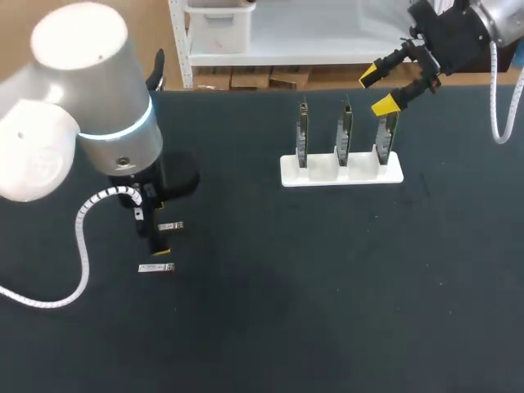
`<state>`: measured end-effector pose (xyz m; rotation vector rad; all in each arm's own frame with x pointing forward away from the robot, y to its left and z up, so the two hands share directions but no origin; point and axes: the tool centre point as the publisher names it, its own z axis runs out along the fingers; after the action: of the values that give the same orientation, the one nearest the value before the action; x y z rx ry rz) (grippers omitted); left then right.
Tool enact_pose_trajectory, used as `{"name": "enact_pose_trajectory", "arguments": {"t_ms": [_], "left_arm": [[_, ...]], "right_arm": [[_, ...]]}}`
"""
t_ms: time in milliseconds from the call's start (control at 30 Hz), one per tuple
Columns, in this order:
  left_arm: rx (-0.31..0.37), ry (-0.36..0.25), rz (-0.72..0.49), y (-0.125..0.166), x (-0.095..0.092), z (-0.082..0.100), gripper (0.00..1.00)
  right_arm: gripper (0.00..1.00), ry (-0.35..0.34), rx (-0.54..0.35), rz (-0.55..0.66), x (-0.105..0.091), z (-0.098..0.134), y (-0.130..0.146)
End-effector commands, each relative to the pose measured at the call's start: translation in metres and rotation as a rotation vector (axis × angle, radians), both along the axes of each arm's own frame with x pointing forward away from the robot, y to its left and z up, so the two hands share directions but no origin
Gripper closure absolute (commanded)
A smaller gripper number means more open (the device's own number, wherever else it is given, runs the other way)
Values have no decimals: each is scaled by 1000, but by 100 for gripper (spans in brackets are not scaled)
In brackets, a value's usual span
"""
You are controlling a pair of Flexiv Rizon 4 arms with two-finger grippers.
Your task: Pick up the optical module with the left hand, and insert it into the network port with the right hand.
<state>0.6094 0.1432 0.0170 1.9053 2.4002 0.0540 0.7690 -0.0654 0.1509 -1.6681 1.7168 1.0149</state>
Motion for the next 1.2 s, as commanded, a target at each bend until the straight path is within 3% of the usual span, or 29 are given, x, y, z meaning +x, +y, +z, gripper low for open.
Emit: {"name": "enact_pose_trajectory", "arguments": {"t_ms": [33, 567, 1200], "left_arm": [[17, 17, 9, -1, 5, -4, 0], [55, 53, -6, -1, 25, -14, 0], [78, 84, -22, 1, 25, -25, 0]], "right_arm": [[0, 0, 0, 0, 0, 0, 0], [0, 0, 0, 0, 0, 0, 0], [0, 0, 0, 0, 0, 0, 0]]}}
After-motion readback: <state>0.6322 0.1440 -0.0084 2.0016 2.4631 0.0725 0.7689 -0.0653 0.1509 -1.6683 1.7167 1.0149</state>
